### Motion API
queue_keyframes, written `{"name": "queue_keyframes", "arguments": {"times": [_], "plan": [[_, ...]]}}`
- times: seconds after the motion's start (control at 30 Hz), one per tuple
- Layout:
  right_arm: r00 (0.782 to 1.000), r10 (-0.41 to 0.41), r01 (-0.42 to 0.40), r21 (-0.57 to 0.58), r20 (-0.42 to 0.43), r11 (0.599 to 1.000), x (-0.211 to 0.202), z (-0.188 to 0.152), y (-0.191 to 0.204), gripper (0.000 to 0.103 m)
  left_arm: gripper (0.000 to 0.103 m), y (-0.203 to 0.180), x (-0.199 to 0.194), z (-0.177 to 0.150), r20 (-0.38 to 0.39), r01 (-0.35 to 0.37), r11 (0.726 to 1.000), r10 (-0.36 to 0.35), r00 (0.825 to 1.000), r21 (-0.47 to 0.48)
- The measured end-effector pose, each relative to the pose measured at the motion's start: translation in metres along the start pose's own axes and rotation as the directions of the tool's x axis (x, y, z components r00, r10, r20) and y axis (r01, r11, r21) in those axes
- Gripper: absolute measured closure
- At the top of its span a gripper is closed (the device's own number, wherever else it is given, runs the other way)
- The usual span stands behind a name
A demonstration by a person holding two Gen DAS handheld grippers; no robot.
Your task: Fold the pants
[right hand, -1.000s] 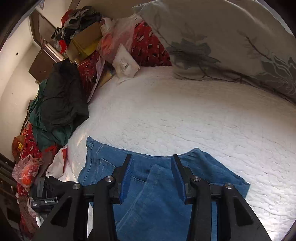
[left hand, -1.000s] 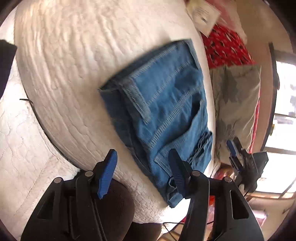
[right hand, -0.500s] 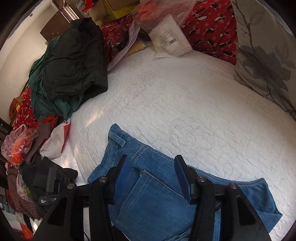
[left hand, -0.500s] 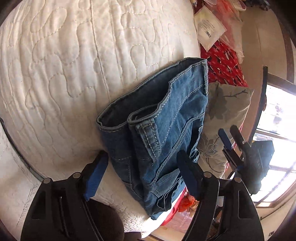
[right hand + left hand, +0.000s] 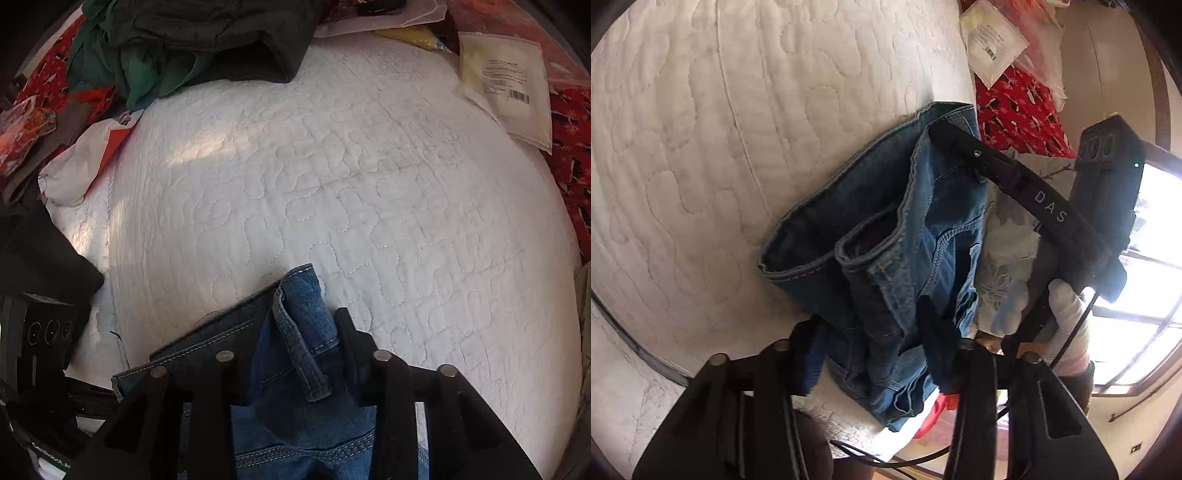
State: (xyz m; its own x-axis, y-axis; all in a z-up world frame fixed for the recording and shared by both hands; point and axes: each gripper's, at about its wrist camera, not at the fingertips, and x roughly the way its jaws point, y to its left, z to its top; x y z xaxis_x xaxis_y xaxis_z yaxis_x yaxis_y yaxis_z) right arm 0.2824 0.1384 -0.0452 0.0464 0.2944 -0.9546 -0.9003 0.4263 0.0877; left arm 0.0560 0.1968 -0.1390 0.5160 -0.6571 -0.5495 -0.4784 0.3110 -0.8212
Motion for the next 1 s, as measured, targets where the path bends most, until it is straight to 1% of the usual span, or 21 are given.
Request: {"name": "queue_keyframes", "arguments": {"times": [0.03,0.1,0.17,0.23,0.3,0.37,0.43,0.5,0.57,0.63,0.7,0.73,0.77,0.8,0.83,0.87,0.9,0.93,0.97,1.0], "plan": [[1.0,-0.005,0.005,-0.001,0.02,1.0,-0.005,-0.003,0.0,0.085,0.078,-0.001,0.0,0.0,0.0,-0.008,1.0,0.008,1.0,0.015],[0.997,0.02,-0.022,0.032,0.069,0.999,-0.02,-0.013,-0.005,0.089,0.081,-0.009,-0.003,-0.003,0.008,-0.023,0.998,0.023,1.0,0.051],[0.99,0.046,-0.058,0.081,0.137,0.995,-0.041,-0.024,-0.011,0.089,0.082,-0.024,-0.007,-0.009,0.036,-0.051,0.992,0.047,0.998,0.112],[0.977,0.076,-0.102,0.124,0.199,0.987,-0.065,-0.036,-0.018,0.089,0.082,-0.045,-0.012,-0.019,0.066,-0.078,0.98,0.067,0.996,0.182],[0.963,0.087,-0.13,0.157,0.255,0.979,-0.091,-0.052,-0.026,0.09,0.082,-0.068,-0.017,-0.031,0.091,-0.093,0.965,0.072,0.993,0.246],[0.946,0.092,-0.155,0.183,0.311,0.971,-0.121,-0.069,-0.033,0.09,0.082,-0.095,-0.019,-0.044,0.105,-0.107,0.941,0.077,0.991,0.32],[0.926,0.089,-0.177,0.215,0.367,0.96,-0.149,-0.092,-0.045,0.089,0.082,-0.123,-0.017,-0.059,0.104,-0.111,0.911,0.075,0.992,0.398],[0.902,0.077,-0.205,0.264,0.426,0.943,-0.176,-0.124,-0.061,0.089,0.082,-0.154,-0.01,-0.076,0.099,-0.116,0.873,0.079,0.992,0.473],[0.875,0.06,-0.237,0.316,0.48,0.919,-0.197,-0.162,-0.08,0.089,0.082,-0.184,0.004,-0.097,0.088,-0.124,0.821,0.09,0.992,0.557],[0.854,0.029,-0.259,0.377,0.52,0.889,-0.211,-0.207,-0.101,0.089,0.082,-0.21,0.028,-0.118,0.07,-0.138,0.76,0.121,0.99,0.635],[0.843,0.0,-0.287,0.45,0.539,0.846,-0.212,-0.255,-0.122,0.088,0.082,-0.226,0.061,-0.141,0.026,-0.138,0.716,0.166,0.986,0.685],[0.841,-0.016,-0.299,0.488,0.541,0.82,-0.209,-0.282,-0.133,0.086,0.082,-0.229,0.08,-0.152,-0.003,-0.136,0.694,0.195,0.981,0.707],[0.841,-0.024,-0.313,0.522,0.541,0.794,-0.204,-0.307,-0.141,0.084,0.082,-0.229,0.1,-0.165,-0.025,-0.144,0.67,0.236,0.971,0.729],[0.846,-0.039,-0.318,0.561,0.533,0.765,-0.196,-0.334,-0.149,0.081,0.082,-0.226,0.121,-0.18,-0.043,-0.158,0.639,0.288,0.957,0.752],[0.859,-0.061,-0.307,0.605,0.509,0.735,-0.187,-0.358,-0.154,0.079,0.082,-0.22,0.142,-0.193,-0.068,-0.171,0.614,0.346,0.936,0.771],[0.877,-0.066,-0.296,0.643,0.476,0.706,-0.176,-0.383,-0.159,0.078,0.082,-0.21,0.163,-0.205,-0.098,-0.182,0.594,0.407,0.908,0.783],[0.897,-0.074,-0.271,0.676,0.436,0.685,-0.166,-0.403,-0.16,0.078,0.082,-0.198,0.18,-0.217,-0.112,-0.201,0.569,0.467,0.877,0.798],[0.918,-0.092,-0.231,0.709,0.386,0.666,-0.156,-0.422,-0.16,0.077,0.082,-0.187,0.192,-0.227,-0.101,-0.233,0.532,0.525,0.845,0.814],[0.932,-0.094,-0.207,0.728,0.35,0.654,-0.15,-0.438,-0.159,0.075,0.082,-0.178,0.198,-0.233,-0.083,-0.257,0.501,0.56,0.824,0.827],[0.939,-0.097,-0.194,0.738,0.331,0.646,-0.147,-0.451,-0.157,0.075,0.082,-0.172,0.196,-0.235,-0.074,-0.266,0.491,0.569,0.819,0.83]]}}
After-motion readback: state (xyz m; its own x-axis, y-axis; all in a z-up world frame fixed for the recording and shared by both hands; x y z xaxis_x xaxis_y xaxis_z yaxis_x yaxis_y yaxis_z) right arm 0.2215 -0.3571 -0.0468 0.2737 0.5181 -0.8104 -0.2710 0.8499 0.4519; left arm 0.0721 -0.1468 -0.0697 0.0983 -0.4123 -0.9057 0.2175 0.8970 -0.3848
